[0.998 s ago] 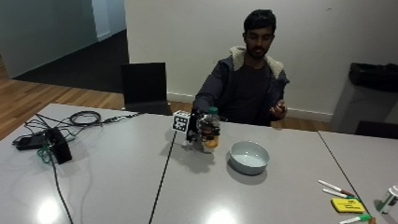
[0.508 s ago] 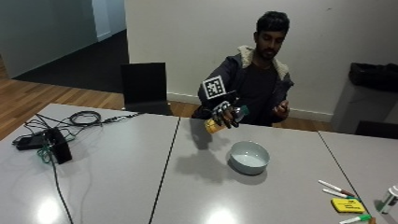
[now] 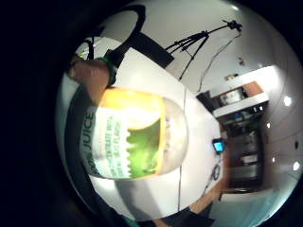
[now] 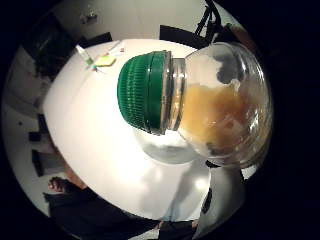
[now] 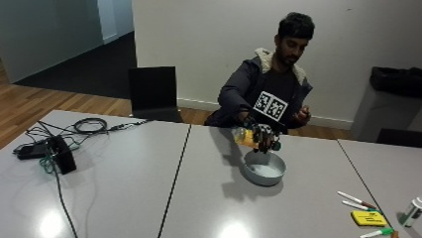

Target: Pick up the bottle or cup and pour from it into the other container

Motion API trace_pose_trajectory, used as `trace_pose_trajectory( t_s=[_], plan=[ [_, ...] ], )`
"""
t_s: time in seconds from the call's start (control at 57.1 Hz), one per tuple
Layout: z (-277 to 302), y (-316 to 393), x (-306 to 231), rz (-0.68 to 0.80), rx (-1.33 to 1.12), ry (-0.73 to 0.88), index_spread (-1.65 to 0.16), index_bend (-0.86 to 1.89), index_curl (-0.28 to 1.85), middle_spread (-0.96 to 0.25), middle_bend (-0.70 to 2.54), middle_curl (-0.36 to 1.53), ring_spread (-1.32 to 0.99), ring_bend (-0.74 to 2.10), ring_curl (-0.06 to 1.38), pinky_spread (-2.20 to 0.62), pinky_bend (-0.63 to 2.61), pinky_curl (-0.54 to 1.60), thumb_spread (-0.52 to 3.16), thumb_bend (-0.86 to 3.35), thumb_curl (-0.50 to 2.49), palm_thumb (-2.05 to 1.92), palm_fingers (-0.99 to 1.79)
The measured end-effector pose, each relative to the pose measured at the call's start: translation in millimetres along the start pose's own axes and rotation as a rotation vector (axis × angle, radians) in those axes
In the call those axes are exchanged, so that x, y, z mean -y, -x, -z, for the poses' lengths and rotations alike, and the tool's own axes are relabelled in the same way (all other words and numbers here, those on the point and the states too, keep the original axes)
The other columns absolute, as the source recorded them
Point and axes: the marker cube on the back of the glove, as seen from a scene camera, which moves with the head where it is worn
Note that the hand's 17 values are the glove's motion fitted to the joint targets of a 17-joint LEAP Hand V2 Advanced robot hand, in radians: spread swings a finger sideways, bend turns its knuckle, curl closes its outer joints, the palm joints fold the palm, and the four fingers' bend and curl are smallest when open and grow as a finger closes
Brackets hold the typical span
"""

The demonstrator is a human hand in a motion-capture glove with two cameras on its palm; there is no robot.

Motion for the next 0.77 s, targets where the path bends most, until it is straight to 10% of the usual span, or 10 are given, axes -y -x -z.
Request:
trace_pose_trajectory(
  t_s=[0.771],
  plan=[
    [-17,8,-3,0.016,-0.095,0.037,-0.33,0.1,0.26,-0.35,0.3,0.42,-0.24,0.42,0.36,-0.01,0.22,0.31,0.46,-0.03,0.45,1.09,1.06]
  ],
)
